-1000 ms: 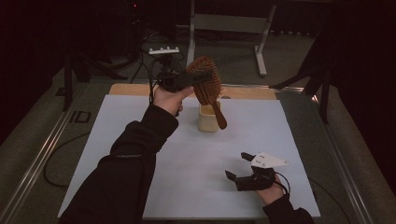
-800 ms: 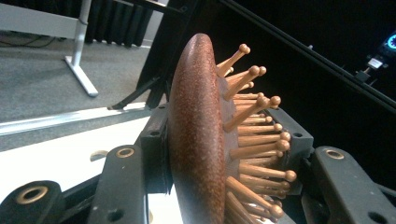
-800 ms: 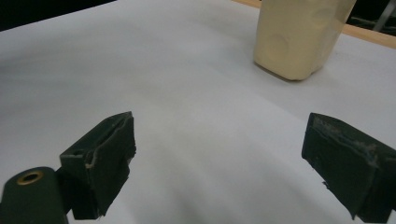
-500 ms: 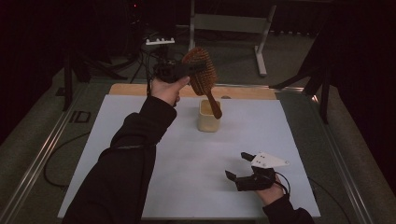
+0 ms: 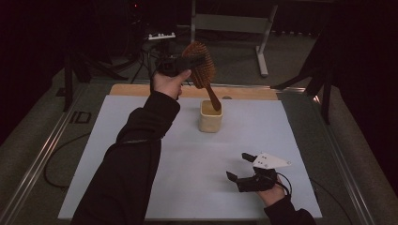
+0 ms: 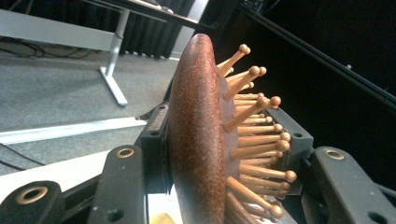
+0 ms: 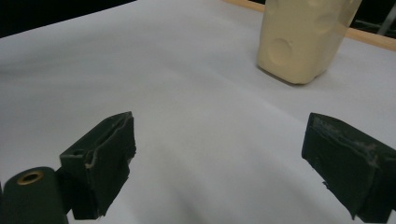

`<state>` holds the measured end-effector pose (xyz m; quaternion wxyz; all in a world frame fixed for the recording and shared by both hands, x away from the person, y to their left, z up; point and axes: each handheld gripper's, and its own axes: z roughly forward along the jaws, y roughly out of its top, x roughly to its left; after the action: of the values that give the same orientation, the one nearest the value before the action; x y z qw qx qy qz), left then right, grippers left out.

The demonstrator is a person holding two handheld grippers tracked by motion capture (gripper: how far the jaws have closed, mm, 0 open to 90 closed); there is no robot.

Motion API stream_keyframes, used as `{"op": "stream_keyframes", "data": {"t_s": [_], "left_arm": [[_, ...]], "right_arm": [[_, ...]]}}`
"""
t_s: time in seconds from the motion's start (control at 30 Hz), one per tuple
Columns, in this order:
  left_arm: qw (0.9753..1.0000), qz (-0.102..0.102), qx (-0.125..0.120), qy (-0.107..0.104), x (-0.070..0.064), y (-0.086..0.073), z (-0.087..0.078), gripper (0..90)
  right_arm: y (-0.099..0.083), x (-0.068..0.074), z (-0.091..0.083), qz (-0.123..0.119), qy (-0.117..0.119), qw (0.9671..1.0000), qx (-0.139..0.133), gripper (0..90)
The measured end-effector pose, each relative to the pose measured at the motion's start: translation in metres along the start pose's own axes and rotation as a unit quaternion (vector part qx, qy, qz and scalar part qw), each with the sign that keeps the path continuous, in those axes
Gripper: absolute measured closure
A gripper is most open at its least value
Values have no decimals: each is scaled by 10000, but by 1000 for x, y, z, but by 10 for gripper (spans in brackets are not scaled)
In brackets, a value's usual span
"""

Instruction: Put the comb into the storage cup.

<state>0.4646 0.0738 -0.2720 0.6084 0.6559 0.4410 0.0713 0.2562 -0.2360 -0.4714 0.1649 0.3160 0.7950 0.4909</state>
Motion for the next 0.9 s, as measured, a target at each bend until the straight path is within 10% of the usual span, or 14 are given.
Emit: {"op": "stream_keyframes", "data": {"t_s": [0.9], "left_arm": [[9992, -148, 112, 360, 31, -30, 32, 513]], "right_arm": [[0, 1, -1, -7, 34, 10000, -8, 95]]}}
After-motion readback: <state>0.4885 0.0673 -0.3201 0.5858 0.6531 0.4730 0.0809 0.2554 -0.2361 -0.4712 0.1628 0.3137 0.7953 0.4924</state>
